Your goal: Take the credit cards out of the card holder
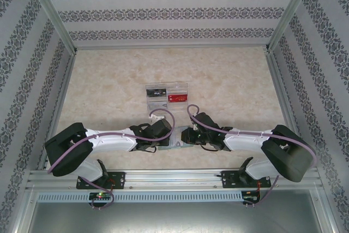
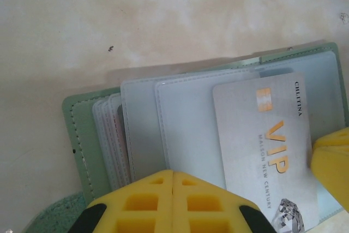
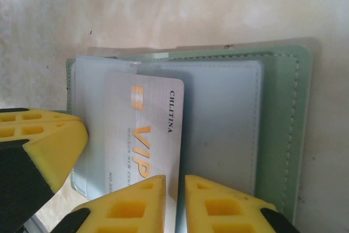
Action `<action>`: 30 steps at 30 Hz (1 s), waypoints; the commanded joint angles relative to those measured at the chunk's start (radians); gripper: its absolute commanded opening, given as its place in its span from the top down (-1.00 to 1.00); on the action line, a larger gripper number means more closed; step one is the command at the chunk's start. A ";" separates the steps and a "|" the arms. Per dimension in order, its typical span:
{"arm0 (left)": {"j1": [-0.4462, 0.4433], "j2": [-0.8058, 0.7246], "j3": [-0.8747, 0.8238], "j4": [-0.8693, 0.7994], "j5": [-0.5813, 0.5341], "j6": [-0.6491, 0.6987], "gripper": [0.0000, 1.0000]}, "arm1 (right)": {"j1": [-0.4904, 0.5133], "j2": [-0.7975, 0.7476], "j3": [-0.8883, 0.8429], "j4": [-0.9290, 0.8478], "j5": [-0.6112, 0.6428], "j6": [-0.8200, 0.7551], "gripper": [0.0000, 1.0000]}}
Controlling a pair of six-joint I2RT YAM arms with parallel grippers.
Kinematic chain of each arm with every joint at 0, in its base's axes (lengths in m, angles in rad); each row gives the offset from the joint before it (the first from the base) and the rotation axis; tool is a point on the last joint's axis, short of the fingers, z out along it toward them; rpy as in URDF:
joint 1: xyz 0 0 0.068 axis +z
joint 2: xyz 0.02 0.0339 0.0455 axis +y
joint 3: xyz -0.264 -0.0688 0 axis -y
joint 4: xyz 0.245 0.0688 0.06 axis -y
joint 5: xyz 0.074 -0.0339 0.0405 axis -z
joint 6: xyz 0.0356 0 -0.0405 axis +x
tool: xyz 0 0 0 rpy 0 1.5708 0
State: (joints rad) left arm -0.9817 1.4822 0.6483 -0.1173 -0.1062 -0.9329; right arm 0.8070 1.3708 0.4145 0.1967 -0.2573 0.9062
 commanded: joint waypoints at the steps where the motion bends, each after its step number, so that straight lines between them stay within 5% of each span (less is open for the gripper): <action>1: -0.002 0.042 -0.011 -0.108 -0.029 -0.007 1.00 | -0.006 0.021 0.009 0.030 -0.015 -0.017 0.60; 9: -0.003 0.037 -0.009 -0.105 -0.026 -0.004 1.00 | -0.005 0.056 0.012 0.066 -0.036 -0.007 0.60; 15: -0.003 0.036 -0.008 -0.115 -0.030 -0.004 1.00 | -0.010 0.024 -0.008 0.031 -0.008 -0.011 0.99; 30: -0.003 0.023 -0.002 -0.120 -0.025 0.006 1.00 | -0.115 -0.229 -0.109 -0.143 0.009 -0.063 1.00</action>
State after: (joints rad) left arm -0.9817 1.4849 0.6552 -0.1242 -0.1059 -0.9321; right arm 0.7017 1.1976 0.3183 0.1249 -0.2714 0.8806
